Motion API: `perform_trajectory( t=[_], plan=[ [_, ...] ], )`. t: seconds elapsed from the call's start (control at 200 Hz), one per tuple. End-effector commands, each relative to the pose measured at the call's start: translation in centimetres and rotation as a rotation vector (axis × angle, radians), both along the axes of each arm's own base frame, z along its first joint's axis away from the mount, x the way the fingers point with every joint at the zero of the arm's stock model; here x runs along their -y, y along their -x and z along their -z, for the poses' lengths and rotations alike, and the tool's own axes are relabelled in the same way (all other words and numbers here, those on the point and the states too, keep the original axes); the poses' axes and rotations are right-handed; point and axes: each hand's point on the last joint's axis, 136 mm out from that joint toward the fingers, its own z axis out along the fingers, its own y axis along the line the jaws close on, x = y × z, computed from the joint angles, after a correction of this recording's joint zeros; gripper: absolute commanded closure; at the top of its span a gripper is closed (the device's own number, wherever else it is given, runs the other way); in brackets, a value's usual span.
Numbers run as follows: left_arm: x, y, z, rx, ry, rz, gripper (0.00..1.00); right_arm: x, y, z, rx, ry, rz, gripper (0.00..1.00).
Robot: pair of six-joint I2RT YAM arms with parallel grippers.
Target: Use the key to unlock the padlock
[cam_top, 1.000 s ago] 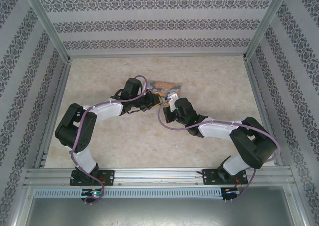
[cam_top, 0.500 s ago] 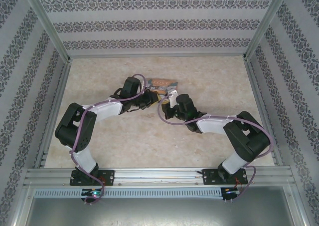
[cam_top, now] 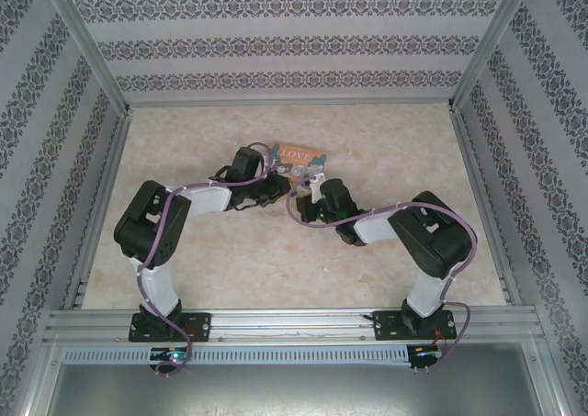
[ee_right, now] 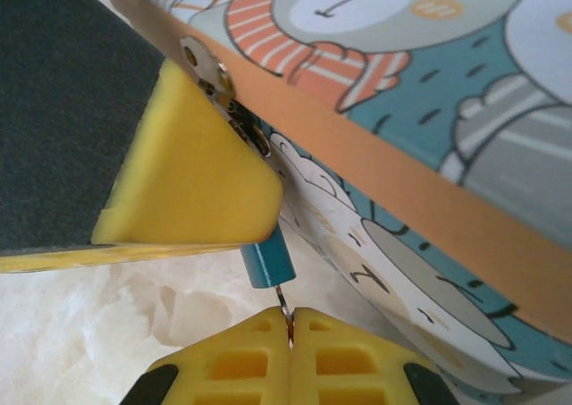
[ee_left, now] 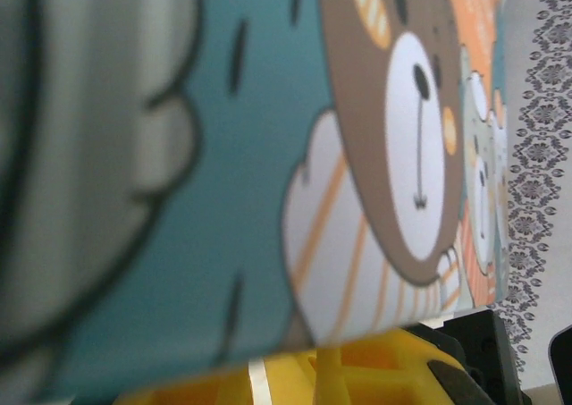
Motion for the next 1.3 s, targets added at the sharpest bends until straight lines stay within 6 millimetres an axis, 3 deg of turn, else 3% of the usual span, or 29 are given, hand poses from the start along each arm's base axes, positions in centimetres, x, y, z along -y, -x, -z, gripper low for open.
perform_trajectory(
  t=[0.0,0.365,0.65,1.039,1.294],
  plan=[
    [2.3,1.3,-1.3,-0.007,0.097,0.11,0.86,-0.5,-1.0,-1.2,0.05,-0.079,0.039,1.0],
    [0.3,0.8,-0.5,0.007,0.069,0.054,0.67,-0.2,0.3,1.5,-0.017,-0.068,0.07,1.0],
    [-2.0,0.7,-3.7,0.15,0.016,0.012,0.51,-0.4,1.0,2.0,-0.055,-0.088,0.071,1.0],
    [-7.2,1.6,-7.5,0.339,0.057,-0.166,0.47,-1.1,1.9,1.6,-0.17,-0.201,0.088,1.0],
    [-7.3,2.8,-6.4,0.302,0.126,-0.184,0.48,-1.1,2.3,1.7,-0.253,-0.271,0.136,1.0]
  ],
)
